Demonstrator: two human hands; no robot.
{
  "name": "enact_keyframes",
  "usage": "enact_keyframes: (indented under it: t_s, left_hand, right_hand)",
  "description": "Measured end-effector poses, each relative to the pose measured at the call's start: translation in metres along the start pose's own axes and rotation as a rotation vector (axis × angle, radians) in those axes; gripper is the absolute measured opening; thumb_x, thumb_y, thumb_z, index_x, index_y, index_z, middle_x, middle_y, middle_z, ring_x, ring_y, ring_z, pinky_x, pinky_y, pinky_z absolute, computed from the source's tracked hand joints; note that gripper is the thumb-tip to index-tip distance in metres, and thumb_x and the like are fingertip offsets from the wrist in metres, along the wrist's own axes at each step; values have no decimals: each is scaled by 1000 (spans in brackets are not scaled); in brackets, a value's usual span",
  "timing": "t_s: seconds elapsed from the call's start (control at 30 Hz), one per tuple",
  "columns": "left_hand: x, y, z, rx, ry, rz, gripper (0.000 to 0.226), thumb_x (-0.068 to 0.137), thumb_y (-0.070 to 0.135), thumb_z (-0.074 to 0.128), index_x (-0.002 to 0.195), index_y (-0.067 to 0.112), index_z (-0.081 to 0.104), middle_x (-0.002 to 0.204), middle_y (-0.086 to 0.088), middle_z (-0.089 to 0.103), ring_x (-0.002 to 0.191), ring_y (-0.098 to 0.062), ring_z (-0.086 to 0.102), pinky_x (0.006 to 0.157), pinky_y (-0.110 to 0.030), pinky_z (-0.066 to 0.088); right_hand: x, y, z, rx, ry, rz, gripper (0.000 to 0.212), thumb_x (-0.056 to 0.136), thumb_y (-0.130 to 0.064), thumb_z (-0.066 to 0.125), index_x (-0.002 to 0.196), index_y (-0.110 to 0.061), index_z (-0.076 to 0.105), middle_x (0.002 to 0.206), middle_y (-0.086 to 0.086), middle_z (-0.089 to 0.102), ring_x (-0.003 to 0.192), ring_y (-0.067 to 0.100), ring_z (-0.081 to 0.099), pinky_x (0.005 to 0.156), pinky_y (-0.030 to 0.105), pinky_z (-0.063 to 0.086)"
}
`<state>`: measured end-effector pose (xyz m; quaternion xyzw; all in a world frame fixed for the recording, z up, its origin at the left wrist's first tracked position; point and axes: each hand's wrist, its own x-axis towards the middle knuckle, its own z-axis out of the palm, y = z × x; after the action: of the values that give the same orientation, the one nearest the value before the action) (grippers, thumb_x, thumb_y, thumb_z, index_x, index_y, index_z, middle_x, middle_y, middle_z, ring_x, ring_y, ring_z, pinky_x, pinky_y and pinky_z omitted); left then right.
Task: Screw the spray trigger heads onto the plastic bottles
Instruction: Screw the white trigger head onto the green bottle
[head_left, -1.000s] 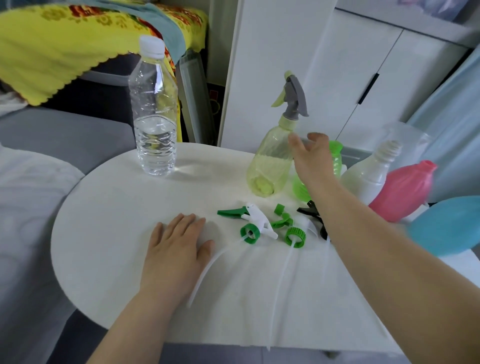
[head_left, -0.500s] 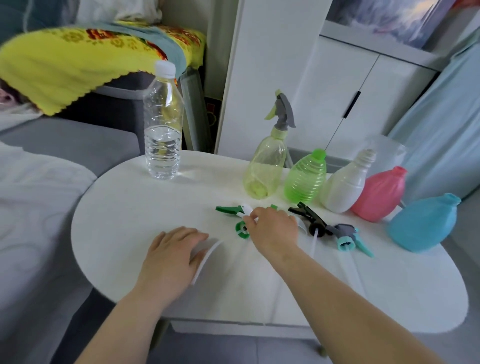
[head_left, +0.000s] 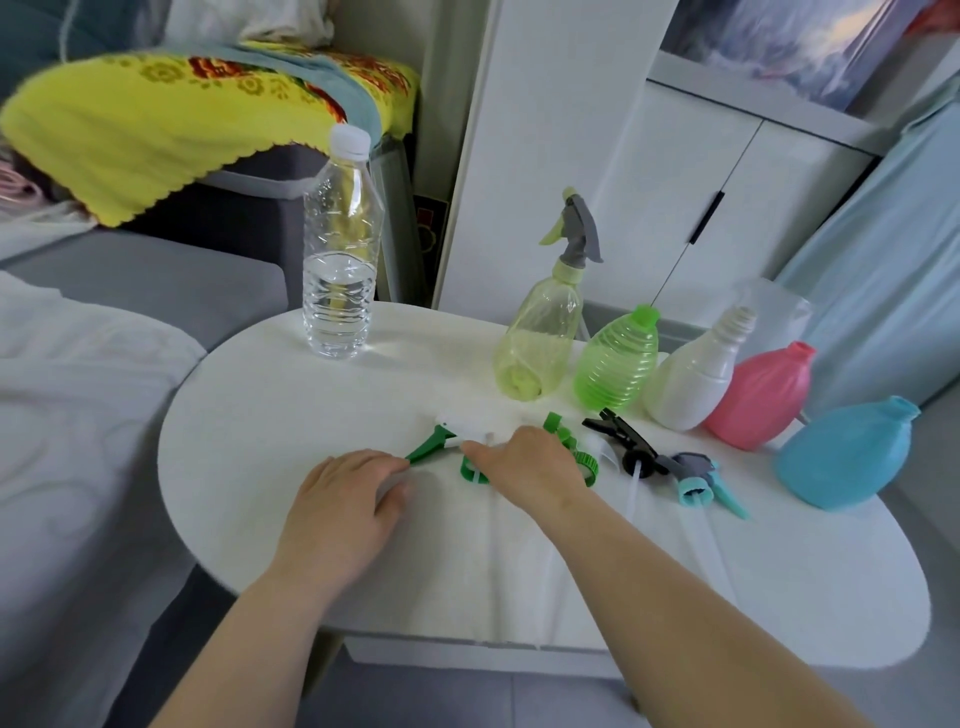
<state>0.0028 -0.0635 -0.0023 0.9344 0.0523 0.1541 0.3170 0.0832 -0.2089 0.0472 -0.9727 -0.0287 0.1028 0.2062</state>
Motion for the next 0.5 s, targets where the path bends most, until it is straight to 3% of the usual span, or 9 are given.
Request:
enact_keyframes:
  t_s: [0.17, 0.37, 0.5]
  left_hand:
    - [-1, 0, -5, -30, -8, -42, 30, 86, 21, 49, 116, 19, 55, 124, -1, 59, 116, -22, 49, 100, -31, 31]
    - [-7, 9, -10, -114, 35, -58, 31, 86, 19, 50, 116, 20, 54, 127, 2, 53, 117, -17, 48, 90, -22, 30]
    - [-13, 15, -12, -128, 42, -81, 30, 86, 17, 51, 115, 21, 55, 121, 7, 52, 115, -13, 47, 85, -15, 27]
  right_hand:
    - [5, -2, -4, 140, -111, 35, 43, 80, -34, 58, 51, -11, 38, 50, 2, 42, 46, 15, 40, 45, 25, 29]
    - [2, 4, -10, 591, -281, 146, 24, 80, -23, 60, 64, -9, 49, 58, 6, 40, 47, 15, 36, 44, 22, 34]
    - [-6, 16, -20, 878, -355, 53, 20, 84, -18, 57, 67, -7, 54, 63, 6, 49, 49, 15, 47, 48, 22, 50]
